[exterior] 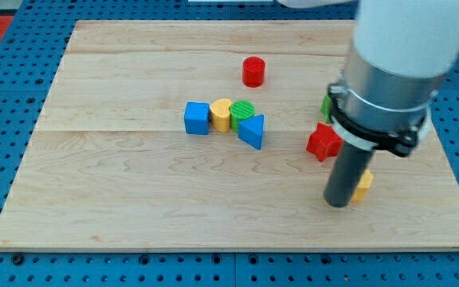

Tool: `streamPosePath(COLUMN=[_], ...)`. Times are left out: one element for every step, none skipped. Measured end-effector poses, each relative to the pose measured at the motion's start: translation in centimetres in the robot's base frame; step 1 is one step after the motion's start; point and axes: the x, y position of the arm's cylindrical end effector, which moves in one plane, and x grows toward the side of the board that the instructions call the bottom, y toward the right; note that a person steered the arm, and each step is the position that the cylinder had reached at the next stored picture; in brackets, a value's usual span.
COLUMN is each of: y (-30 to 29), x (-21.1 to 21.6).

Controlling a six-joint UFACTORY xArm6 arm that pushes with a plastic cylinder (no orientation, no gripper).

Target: Place the red star close to the yellow hexagon

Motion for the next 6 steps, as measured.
streamPosePath(y=[-5.2, -6.1, -1.4, 1.2, -0.7, -3.0], x=[-5.5, -12.3, -13.3, -10.2, -9.4, -10.6])
